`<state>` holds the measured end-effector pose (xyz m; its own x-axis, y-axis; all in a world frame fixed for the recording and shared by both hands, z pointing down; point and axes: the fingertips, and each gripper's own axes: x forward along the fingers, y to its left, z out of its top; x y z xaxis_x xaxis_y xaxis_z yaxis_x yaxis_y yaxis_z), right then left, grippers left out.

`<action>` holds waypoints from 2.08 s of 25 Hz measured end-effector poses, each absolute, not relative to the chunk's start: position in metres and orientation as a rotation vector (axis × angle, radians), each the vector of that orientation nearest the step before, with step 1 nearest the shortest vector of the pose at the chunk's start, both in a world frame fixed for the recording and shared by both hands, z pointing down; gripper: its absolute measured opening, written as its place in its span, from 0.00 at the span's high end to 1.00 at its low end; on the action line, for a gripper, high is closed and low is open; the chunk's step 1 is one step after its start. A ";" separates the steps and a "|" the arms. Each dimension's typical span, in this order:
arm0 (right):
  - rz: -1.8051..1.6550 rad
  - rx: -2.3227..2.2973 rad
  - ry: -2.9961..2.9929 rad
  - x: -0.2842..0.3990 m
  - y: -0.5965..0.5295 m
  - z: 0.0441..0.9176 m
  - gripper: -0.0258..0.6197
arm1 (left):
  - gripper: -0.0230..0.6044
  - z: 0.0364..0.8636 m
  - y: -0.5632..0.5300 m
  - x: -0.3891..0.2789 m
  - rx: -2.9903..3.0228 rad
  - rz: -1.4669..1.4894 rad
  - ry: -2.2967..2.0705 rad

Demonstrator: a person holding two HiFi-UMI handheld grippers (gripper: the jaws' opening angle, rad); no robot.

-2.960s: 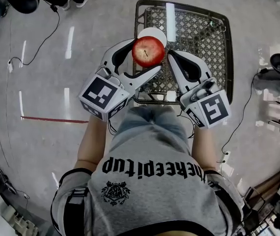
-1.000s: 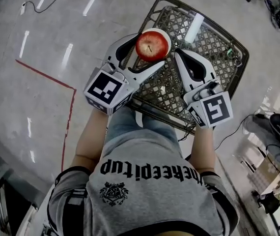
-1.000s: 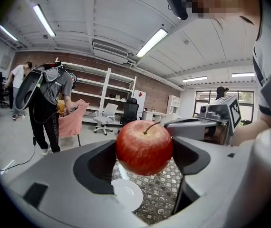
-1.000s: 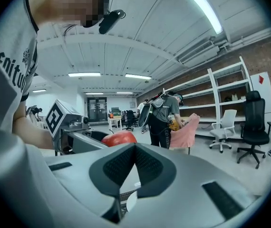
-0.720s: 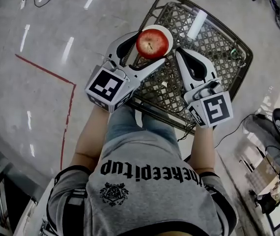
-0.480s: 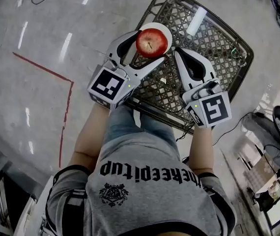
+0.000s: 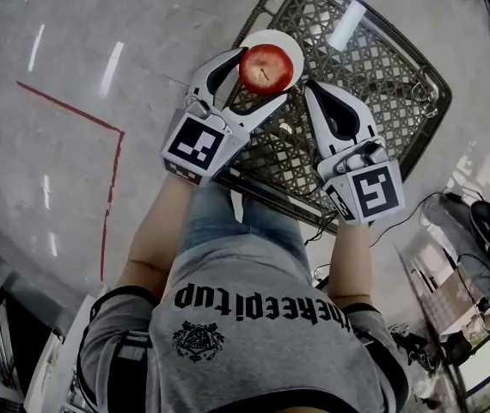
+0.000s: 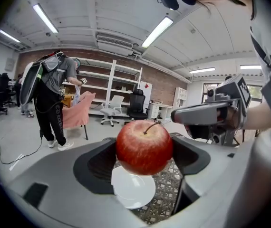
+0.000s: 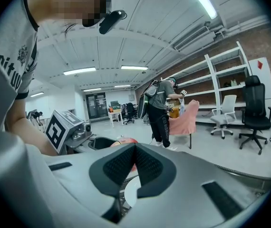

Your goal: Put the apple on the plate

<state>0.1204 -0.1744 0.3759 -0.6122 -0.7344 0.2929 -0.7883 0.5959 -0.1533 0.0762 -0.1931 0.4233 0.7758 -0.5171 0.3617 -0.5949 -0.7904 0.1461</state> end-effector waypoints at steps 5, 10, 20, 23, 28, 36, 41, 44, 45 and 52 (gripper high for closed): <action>0.429 1.264 -2.620 0.120 -0.177 0.390 0.97 | 0.32 0.443 -0.198 0.076 2.700 0.454 -0.890; 0.453 1.266 -2.616 0.121 -0.179 0.400 0.97 | 0.32 0.466 -0.200 0.078 2.685 0.471 -0.897; 0.487 1.263 -2.600 0.127 -0.180 0.411 0.97 | 0.32 0.498 -0.207 0.089 2.650 0.525 -0.899; 0.495 1.264 -2.595 0.129 -0.181 0.414 0.97 | 0.32 0.508 -0.210 0.089 2.639 0.549 -0.905; 0.502 1.258 -2.589 0.130 -0.181 0.419 0.97 | 0.32 0.524 -0.212 0.088 2.621 0.580 -0.913; 0.516 1.260 -2.575 0.133 -0.181 0.425 0.97 | 0.32 0.544 -0.213 0.085 2.596 0.627 -0.924; 0.520 1.253 -2.572 0.133 -0.180 0.429 0.97 | 0.32 0.555 -0.214 0.086 2.588 0.649 -0.924; 0.526 1.248 -2.570 0.134 -0.178 0.432 0.97 | 0.32 0.561 -0.213 0.087 2.580 0.657 -0.926; 0.528 1.245 -2.570 0.133 -0.178 0.433 0.97 | 0.32 0.563 -0.213 0.087 2.577 0.659 -0.927; 0.539 1.230 -2.567 0.131 -0.177 0.435 0.97 | 0.32 0.572 -0.212 0.090 2.562 0.685 -0.924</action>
